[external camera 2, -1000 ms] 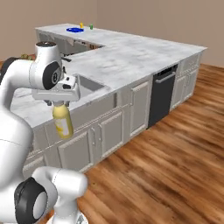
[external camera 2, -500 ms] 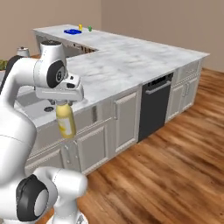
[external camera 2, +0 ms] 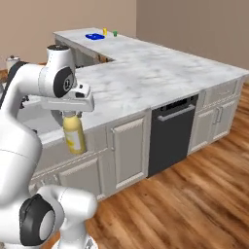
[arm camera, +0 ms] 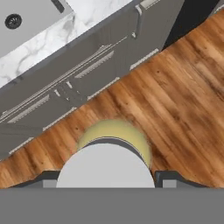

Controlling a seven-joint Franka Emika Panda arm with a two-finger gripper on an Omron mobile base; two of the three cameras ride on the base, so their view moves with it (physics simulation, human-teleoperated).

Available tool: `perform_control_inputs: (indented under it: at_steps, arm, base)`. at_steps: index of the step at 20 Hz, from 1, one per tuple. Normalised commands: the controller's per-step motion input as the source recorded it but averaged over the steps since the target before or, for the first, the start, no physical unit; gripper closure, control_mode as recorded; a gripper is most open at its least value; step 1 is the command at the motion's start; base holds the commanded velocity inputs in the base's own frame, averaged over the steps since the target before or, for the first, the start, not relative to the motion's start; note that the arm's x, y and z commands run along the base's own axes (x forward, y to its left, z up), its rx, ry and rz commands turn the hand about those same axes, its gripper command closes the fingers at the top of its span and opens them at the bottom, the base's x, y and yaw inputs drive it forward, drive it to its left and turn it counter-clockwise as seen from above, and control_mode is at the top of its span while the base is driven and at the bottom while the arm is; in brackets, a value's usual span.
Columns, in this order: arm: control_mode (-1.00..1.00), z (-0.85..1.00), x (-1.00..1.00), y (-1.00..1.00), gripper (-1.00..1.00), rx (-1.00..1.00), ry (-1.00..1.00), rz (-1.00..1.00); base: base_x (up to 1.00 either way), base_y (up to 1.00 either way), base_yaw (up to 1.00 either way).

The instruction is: Place the drinks on the dining counter in a tight cluster.

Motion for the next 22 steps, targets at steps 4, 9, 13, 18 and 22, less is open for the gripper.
perform_control_inputs:
  at_steps: [4,9,13,18,22]
  arm:
    - [1.0,0.0,0.0,0.0,1.0,0.0,0.0,0.0]
    - [1.0,0.0,0.0,0.0,1.0,0.0,0.0,0.0]
    - [1.0,0.0,0.0,0.0,1.0,0.0,0.0,0.0]
    - [1.0,0.0,0.0,0.0,1.0,0.0,0.0,0.0]
    - [1.0,0.0,0.0,0.0,1.0,0.0,0.0,0.0]
  base:
    - [0.86,-1.0,0.32]
    - [0.92,-1.0,0.35]
    - [1.0,-1.0,0.39]
    - [0.74,-1.0,0.41]
    - [0.48,-1.0,0.39]
